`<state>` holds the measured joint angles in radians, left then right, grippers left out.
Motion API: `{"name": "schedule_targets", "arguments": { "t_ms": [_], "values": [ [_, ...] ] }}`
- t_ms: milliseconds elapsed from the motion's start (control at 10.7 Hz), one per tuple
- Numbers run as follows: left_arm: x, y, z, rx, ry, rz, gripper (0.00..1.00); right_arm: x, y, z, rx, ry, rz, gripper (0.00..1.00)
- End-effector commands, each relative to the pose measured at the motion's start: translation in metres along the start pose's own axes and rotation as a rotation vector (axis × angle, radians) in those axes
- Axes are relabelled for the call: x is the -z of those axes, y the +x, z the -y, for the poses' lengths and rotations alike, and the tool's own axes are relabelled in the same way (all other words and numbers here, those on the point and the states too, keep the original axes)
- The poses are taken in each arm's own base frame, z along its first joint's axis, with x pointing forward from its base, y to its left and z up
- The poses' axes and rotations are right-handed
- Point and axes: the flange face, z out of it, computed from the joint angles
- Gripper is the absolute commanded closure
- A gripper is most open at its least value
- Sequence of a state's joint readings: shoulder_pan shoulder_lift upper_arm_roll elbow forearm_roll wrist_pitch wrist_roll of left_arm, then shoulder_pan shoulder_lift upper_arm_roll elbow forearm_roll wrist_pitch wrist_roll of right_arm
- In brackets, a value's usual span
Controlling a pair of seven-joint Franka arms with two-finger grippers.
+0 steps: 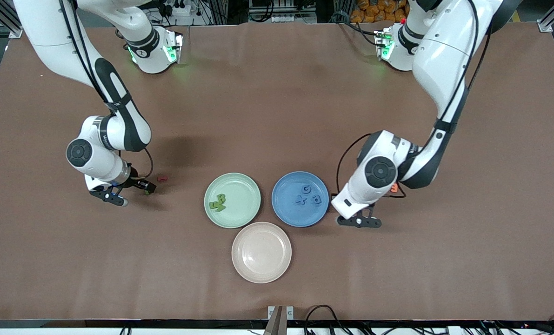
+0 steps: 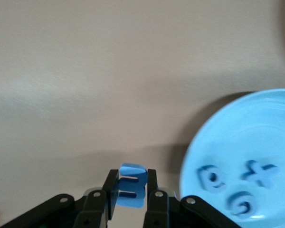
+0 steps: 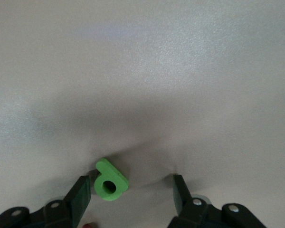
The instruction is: Sort letters by color into matching plates
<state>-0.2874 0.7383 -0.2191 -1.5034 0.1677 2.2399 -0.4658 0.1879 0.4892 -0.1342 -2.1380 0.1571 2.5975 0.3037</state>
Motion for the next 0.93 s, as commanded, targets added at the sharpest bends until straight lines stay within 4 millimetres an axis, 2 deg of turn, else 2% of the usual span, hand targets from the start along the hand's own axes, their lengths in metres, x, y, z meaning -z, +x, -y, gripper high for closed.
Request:
{"name": "schedule_targets", "arguments": {
  "t_ms": [0,93,280,373,466,653,839],
  "values": [
    [0.004,-0.006,-0.038,0.06,-0.02,-0.012,1.0,0.0,-0.008,0.003,0.009,0.011,-0.014,0.26],
    [0.001,-0.01,-0.055,0.063,-0.023,-0.019,1.0,-0.001,-0.01,0.005,0.012,0.01,-0.013,0.29],
    [0.003,-0.013,-0.074,0.09,-0.054,-0.059,1.0,-0.001,-0.01,0.005,0.015,0.009,-0.012,0.42],
    [0.0,-0.021,-0.091,0.086,-0.06,-0.061,1.0,-0.004,-0.01,0.005,0.017,0.007,-0.01,0.46],
    [-0.003,-0.024,-0.101,0.092,-0.078,-0.079,1.0,-0.004,-0.01,0.005,0.017,0.008,-0.017,0.5],
    [-0.007,-0.024,-0.107,0.1,-0.113,-0.098,1.0,-0.004,-0.01,0.005,0.017,0.009,-0.019,0.6],
    [0.0,-0.027,-0.125,0.137,-0.204,-0.114,1.0,-0.004,-0.01,0.005,0.017,0.009,-0.019,0.66]
  ]
}}
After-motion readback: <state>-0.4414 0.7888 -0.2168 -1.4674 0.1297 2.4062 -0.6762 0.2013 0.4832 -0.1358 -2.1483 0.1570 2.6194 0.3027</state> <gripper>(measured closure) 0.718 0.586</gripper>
